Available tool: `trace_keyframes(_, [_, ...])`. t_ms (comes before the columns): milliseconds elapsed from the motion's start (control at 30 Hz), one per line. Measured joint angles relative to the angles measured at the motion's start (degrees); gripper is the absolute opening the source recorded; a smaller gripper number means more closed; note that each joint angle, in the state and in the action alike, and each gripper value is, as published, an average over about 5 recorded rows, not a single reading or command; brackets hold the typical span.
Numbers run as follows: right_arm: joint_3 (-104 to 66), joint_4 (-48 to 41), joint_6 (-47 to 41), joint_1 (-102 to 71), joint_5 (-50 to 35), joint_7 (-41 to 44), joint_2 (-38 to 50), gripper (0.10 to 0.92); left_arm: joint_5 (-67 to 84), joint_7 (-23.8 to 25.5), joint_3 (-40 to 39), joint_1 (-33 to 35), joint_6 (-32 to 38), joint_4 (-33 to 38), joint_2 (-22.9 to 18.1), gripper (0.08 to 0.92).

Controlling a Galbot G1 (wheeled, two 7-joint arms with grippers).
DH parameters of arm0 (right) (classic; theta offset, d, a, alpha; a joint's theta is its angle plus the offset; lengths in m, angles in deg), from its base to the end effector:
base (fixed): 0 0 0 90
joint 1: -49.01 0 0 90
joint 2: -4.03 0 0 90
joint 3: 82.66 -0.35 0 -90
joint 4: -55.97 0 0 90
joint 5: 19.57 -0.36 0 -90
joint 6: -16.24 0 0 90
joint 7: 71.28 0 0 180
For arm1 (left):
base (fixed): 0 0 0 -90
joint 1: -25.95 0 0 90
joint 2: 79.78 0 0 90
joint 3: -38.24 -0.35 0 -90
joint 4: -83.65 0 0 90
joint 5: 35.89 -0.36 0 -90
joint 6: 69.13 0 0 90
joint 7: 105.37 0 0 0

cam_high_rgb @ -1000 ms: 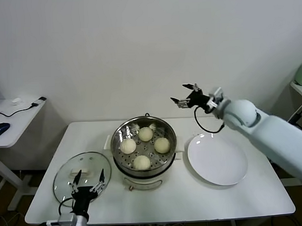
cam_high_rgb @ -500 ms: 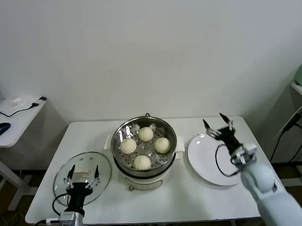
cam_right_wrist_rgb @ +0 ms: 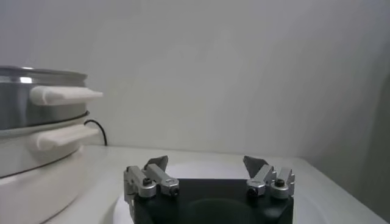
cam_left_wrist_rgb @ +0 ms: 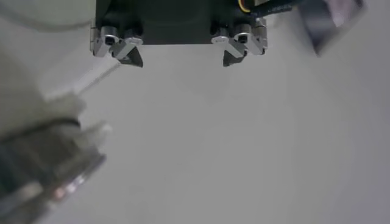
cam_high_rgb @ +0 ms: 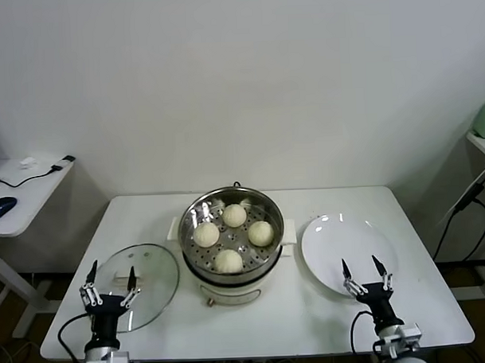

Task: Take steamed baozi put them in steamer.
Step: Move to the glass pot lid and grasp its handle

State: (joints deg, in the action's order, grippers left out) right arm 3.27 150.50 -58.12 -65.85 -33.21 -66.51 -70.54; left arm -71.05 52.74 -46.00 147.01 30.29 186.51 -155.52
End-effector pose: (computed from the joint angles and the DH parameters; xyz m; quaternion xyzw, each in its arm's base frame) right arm 0.1973 -0.1101 -0.4256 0.0245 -0.9988 0.0230 0.0342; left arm 0.1687 0.1006 -0.3968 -0.0926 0.9010 0.4237 0.0110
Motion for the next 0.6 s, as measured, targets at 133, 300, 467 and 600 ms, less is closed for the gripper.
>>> trace_keyframes(133, [-0.86,0.34,0.30,-1.15,1.50,-0.49,-1.66,0.823,-11.72,-3.72,-0.11,-0.31,-0.86,-3.42,1.54,0.823])
trace_keyframes(300, [-1.68,0.91,0.24,-1.99,2.77,-0.99,-3.12,0.823,-21.99,-5.79,-0.40,-0.96,-2.11,-7.31,2.47,0.823])
trace_keyframes(467, [-2.28,1.54,0.04,-2.75,3.69,-1.19,-4.06,0.823,-28.45,-5.95,-0.70,-2.31,-3.86,-10.52,2.76,0.823])
trace_keyframes(600, [-2.70,1.85,0.03,-3.40,4.14,-1.29,-4.64,0.823,-31.27,-5.23,-1.19,-3.71,-5.34,-12.43,2.97,0.823])
